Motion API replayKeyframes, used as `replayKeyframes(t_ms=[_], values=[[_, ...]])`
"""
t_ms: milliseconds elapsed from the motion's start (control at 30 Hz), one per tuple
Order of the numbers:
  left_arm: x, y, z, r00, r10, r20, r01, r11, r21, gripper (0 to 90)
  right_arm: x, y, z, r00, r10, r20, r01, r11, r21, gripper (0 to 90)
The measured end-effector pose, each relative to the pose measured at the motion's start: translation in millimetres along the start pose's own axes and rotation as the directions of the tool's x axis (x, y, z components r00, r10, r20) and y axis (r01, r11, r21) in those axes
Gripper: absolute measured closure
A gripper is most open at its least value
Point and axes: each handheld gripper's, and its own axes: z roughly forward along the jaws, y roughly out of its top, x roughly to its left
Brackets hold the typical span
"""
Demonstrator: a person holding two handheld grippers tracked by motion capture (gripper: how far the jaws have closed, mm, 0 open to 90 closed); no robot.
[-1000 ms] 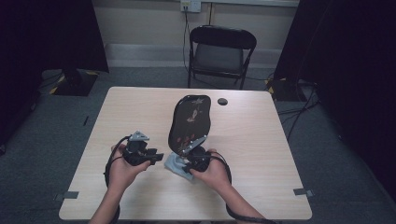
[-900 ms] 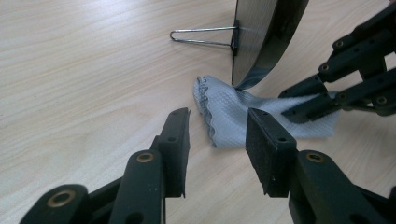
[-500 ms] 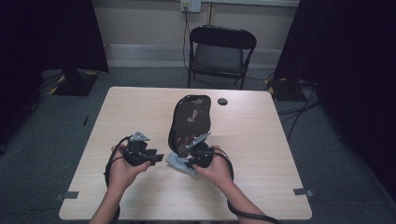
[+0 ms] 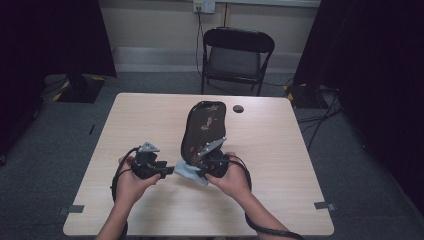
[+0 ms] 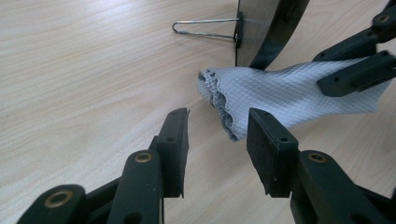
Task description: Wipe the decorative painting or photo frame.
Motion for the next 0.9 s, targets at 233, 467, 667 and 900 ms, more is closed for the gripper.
replayKeyframes(t_ms=[233,467,667,900], values=[[0.9,0.0,-2.1,1.0,0.002,0.003,-0.002,1.0,-0.002,58.8,7.2,13.2,-16.1,0.9993,-0.032,0.019,0.033,0.999,-0.023,80.6],[0.6,-0.5,-6.3,1.0,-0.001,0.003,0.001,1.0,-0.004,58.7,14.8,30.3,-38.4,0.9976,-0.058,0.039,0.06,0.997,-0.053,80.6],[0.4,-1.3,-5.8,1.0,-0.003,0.002,0.003,1.0,0.005,58.5,19.8,46.7,-53.1,0.9967,-0.067,0.047,0.071,0.993,-0.094,80.6],[-1.1,-0.1,-3.9,1.0,0.006,0.006,-0.006,1.0,0.005,58.4,14.7,70.8,-79.2,0.9953,-0.069,0.068,0.078,0.987,-0.141,80.6]])
